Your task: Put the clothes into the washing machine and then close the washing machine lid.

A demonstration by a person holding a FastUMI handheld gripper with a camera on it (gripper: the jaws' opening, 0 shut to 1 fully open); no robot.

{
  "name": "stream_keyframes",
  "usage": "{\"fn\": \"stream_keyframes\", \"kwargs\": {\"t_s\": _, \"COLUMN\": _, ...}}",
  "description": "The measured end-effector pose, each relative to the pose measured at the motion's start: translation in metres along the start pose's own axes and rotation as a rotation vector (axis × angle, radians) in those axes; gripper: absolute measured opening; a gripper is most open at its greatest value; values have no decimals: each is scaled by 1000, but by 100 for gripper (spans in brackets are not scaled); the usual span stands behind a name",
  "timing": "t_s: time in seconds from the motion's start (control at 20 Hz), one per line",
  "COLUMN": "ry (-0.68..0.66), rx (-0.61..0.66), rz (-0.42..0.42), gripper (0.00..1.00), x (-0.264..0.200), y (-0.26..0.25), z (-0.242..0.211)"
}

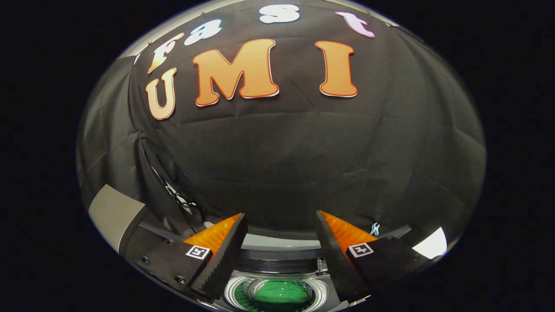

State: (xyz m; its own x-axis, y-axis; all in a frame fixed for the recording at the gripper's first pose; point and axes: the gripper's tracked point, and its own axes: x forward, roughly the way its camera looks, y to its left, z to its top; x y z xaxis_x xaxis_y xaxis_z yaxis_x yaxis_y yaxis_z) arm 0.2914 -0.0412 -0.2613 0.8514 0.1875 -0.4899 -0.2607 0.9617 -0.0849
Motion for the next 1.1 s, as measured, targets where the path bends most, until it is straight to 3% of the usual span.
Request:
{"fn": "stream_keyframes", "kwargs": {"t_s": 0.4, "ry": -17, "rx": -2, "rz": -15, "gripper": 100, "x": -51, "y": 3, "z": -35}}
{"fn": "stream_keyframes", "kwargs": {"t_s": 0.6, "ry": 9, "rx": 11, "rz": -43, "gripper": 99, "x": -83, "y": 3, "z": -79}}
{"fn": "stream_keyframes", "kwargs": {"t_s": 0.75, "ry": 76, "rx": 99, "rz": -85, "gripper": 100, "x": -106, "y": 0, "z": -132}}
{"fn": "stream_keyframes", "kwargs": {"t_s": 0.9, "ry": 62, "rx": 183, "rz": -151, "gripper": 100, "x": -131, "y": -8, "z": -142}}
{"fn": "stream_keyframes", "kwargs": {"t_s": 1.1, "ry": 6, "rx": 208, "rz": -225, "gripper": 100, "x": -165, "y": -21, "z": -119}}
